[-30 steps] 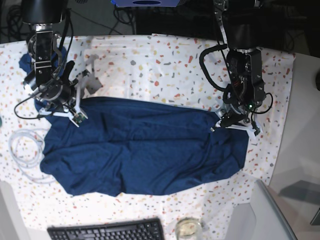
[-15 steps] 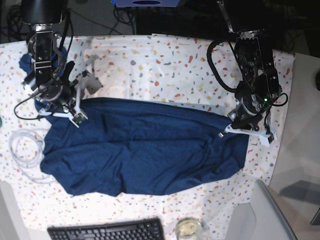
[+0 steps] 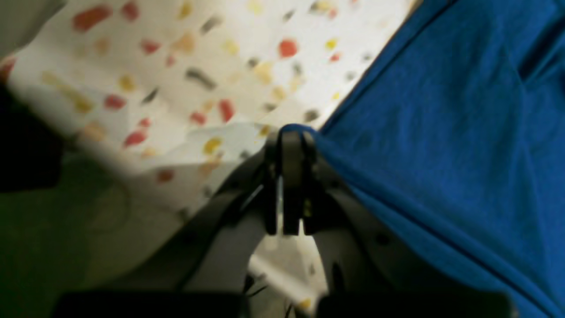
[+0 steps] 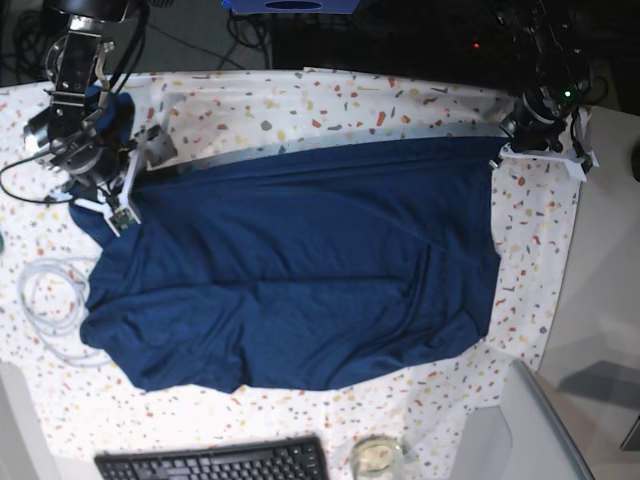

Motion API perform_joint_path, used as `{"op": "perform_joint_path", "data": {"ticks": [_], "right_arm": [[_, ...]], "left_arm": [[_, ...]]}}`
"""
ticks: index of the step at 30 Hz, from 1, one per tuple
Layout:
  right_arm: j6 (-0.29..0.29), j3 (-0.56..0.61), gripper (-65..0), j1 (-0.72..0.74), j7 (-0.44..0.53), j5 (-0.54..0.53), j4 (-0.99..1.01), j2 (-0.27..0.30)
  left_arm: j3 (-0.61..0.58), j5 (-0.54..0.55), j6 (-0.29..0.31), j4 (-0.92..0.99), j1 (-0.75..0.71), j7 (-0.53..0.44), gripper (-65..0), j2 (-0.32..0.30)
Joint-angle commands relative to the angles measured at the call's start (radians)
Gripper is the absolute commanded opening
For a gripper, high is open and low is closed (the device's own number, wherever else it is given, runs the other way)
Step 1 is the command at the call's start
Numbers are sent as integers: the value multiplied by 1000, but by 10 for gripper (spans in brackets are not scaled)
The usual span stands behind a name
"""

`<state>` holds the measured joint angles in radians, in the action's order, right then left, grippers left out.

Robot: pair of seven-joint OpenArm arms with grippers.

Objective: Layout the t-shirt on the table in an organized manner, then fold the t-shirt properly
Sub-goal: 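Lift the shirt edge with both grippers, shake it, and lay it flat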

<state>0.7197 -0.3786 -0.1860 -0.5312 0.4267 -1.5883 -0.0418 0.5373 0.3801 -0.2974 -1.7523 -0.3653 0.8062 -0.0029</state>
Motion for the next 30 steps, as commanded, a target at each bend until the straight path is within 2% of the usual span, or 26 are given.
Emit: {"op": "perform_joint_path", "data": {"ticks": [1,10,13,16,22,26,30], "right_arm": [[-22,-7,-650,4,-5,13,-17,9],[-22,0,-650,-20,-103,14,-40,9],[-22,2,-650,-33,-109,11,-37,6],[-22,5,-650,-43,-109,10,-45,-23],[-22,109,-650,-66,-114,16,-45,-31],[-22,149,-650,-66,-185,14,-37,-39],[-22,197,-650,-76,-206,13,-39,-42]], "left_arm": [[7,-20,-9,-28,-5,-31,-650,-12],[2,-22,-9,-56,-22,-26,-650,-9],[8,-22,-9,-59,-54,-31,-650,-12],[10,-22,-9,-57,-57,-32,-650,-12],[59,-22,-9,-57,-47,-32,-650,-12],[85,-22,-9,-51,-42,-32,-650,-27],[103,-22,-9,-47,-44,-34,-650,-32]]}}
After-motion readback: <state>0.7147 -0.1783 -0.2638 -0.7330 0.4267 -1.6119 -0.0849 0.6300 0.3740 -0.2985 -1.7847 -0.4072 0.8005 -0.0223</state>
